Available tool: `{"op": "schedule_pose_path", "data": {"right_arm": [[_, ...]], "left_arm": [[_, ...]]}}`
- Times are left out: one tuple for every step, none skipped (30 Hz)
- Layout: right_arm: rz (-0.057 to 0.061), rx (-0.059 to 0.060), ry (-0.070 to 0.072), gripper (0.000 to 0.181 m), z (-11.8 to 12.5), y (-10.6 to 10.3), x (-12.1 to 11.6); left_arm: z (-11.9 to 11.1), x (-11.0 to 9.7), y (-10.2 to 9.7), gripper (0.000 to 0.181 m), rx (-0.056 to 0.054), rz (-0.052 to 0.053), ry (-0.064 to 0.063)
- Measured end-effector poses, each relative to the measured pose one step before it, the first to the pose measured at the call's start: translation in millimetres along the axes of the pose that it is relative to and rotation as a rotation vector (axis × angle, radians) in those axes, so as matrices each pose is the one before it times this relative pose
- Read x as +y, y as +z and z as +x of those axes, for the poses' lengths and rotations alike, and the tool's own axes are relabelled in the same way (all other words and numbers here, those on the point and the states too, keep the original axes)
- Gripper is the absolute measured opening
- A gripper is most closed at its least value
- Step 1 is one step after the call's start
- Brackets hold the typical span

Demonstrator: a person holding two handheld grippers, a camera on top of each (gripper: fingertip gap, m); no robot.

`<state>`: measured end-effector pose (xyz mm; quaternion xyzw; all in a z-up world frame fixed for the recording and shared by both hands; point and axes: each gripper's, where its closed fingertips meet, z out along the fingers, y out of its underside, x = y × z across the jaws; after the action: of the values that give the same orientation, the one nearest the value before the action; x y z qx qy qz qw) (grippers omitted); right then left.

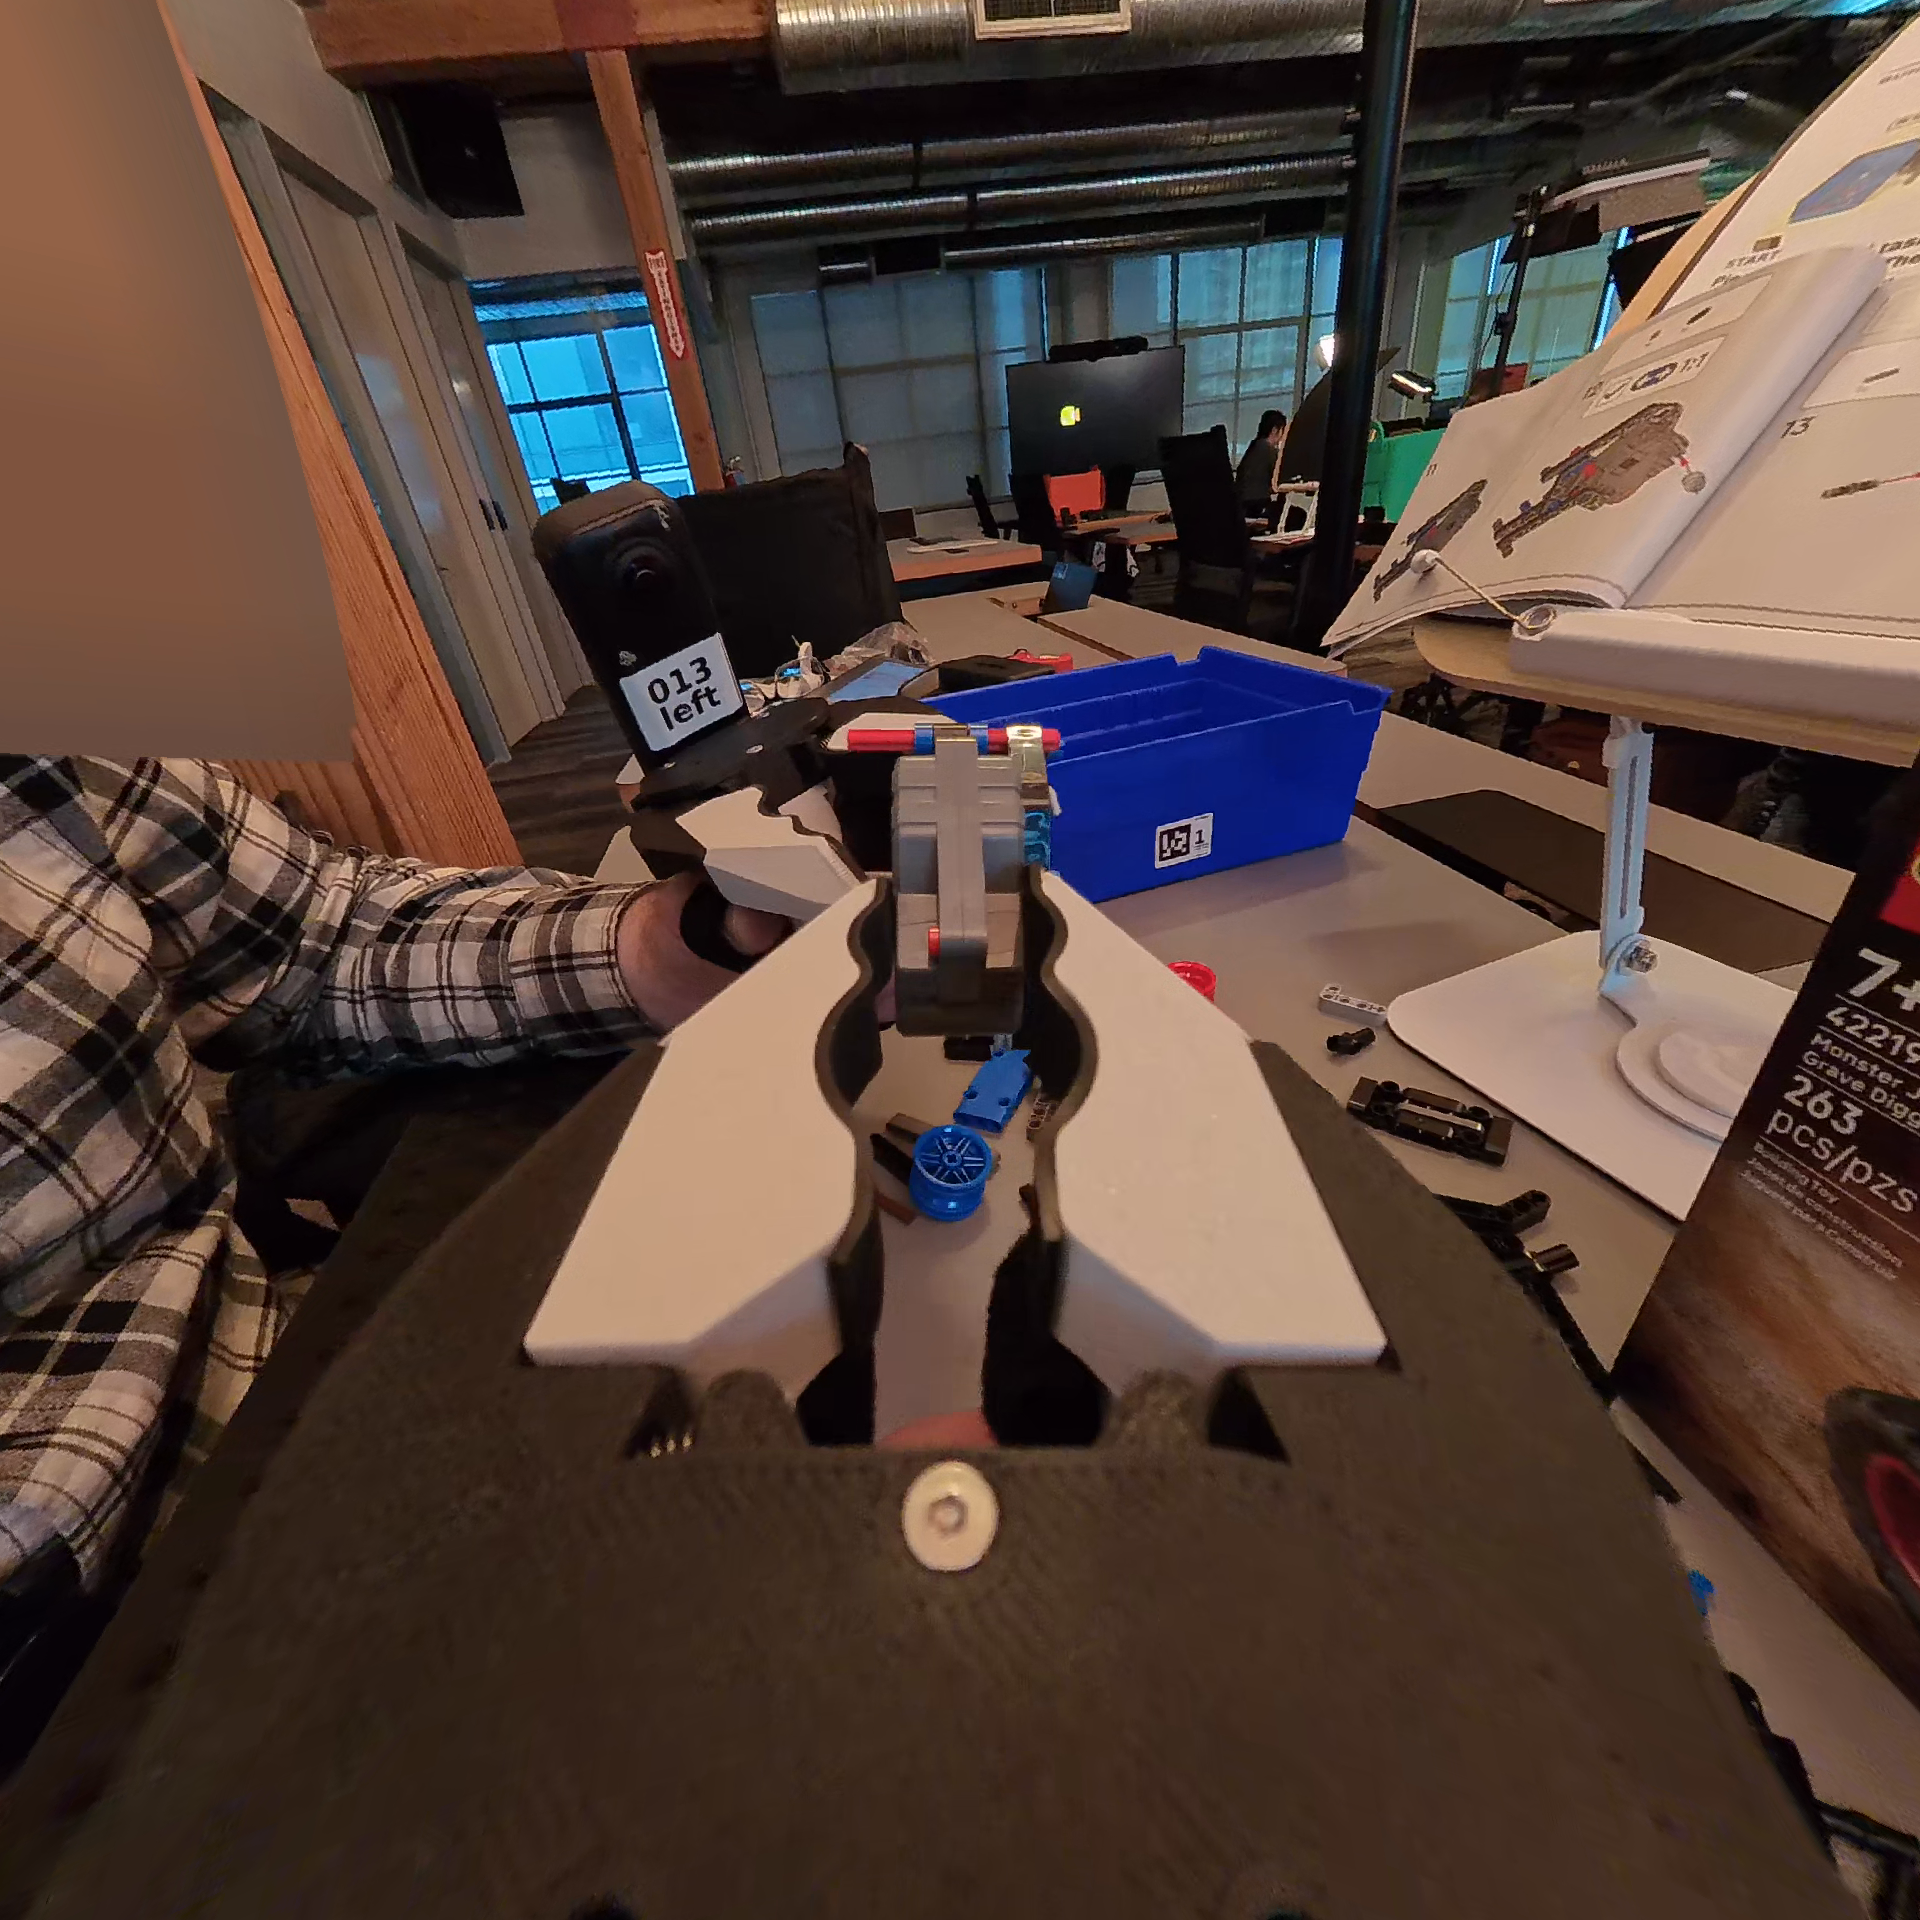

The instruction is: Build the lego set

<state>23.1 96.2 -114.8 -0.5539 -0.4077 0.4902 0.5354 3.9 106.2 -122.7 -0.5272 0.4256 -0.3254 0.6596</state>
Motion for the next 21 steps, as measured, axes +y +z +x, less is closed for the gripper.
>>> {"op": "schedule_pose_path", "data": {"right_arm": [[-0.0051,0.0056,-0.0113,0.022,0.11,0.28,0.69],[-0.0078,0.0068,-0.0146,0.023,0.13,0.41,0.99],[-0.0067,0.0060,-0.0139,0.023,-0.12,0.45,0.92],[-0.0044,0.0047,-0.0111,0.023,-0.16,0.38,0.44],[-0.0012,0.0032,-0.0089,0.023,-0.21,0.15,0.04],[0.0022,0.0016,-0.0081,0.023,-0.39,-0.10,-0.65],[0.0020,0.0009,-0.0094,0.023,-0.70,-0.18,-0.64],[-0.0001,0.0011,-0.0098,0.023,-0.60,-0.01,-0.35],[-0.0002,0.0021,-0.0072,0.023,-0.45,0.02,-0.34],[0.0000,0.0034,-0.0051,0.023,-0.14,0.20,-0.29],[-0.0010,0.0035,-0.0039,0.023,0.09,0.19,0.05],[-0.0010,0.0028,-0.0017,0.023,0.37,0.10,0.25],[0.0011,-0.0002,0.0025,0.023,0.18,-0.25,0.04],[0.0039,-0.0027,0.0067,0.023,0.08,-0.13,-0.47],[0.0029,-0.0016,0.0081,0.023,0.08,0.00,-0.43],[0.0014,0.0005,0.0064,0.023,0.33,0.15,-0.01],[0.0009,0.0003,0.0064,0.023,0.06,0.27,0.07],[0.0034,-0.0022,0.0089,0.023,-0.08,0.12,-0.41],[0.0083,-0.0023,0.0114,0.023,0.17,-0.15,-1.26],[0.0141,-0.0015,0.0140,0.023,0.55,-0.69,-1.96],[0.0170,-0.0041,0.0156,0.025,0.56,-1.38,-2.82]], "left_arm": [[-0.16,0.35,0.08,0.045,-0.0019,-0.0020,0.0020],[-0.16,0.05,-0.08,0.045,-0.0016,-0.0005,0.0004],[-0.20,0.09,0.01,0.045,-0.0007,0.0004,-0.0012],[-0.16,-0.06,-0.18,0.045,-0.0002,0.0007,-0.0011],[-0.18,-0.06,-0.04,0.045,0.0002,0.0008,-0.0008],[0.02,-0.10,-0.09,0.044,0.0002,0.0015,-0.0008],[-0.08,-0.24,-0.13,0.042,0.0006,0.0021,-0.0025],[0.18,-0.14,-0.11,0.042,0.0033,0.0019,-0.0053],[0.41,0.14,0.08,0.042,0.0052,0.0003,-0.0073],[1.31,0.29,0.13,0.039,0.0096,0.0008,-0.0055],[1.46,0.36,0.24,0.036,0.0074,0.0007,-0.0016],[1.60,0.33,0.34,0.033,0.0066,0.0007,-0.0015],[0.44,-0.32,0.16,0.032,0.0025,0.0060,-0.0107],[0.60,-0.66,0.08,0.031,0.0094,0.0071,-0.0197],[-0.01,-0.45,-0.01,0.030,0.0070,0.0055,-0.0171],[-0.16,0.23,-0.07,0.030,0.0053,0.0015,-0.0119],[-0.09,-0.05,-0.37,0.030,0.0074,0.0027,-0.0143],[-0.10,-0.63,-0.48,0.029,0.0086,0.0069,-0.0215],[-0.46,-1.04,-0.38,0.029,0.0050,0.0099,-0.0209],[-1.52,-1.68,-0.74,0.028,-0.0021,0.0129,-0.0187],[-1.68,-1.39,-0.95,0.028,-0.0004,0.0104,-0.0193]]}}
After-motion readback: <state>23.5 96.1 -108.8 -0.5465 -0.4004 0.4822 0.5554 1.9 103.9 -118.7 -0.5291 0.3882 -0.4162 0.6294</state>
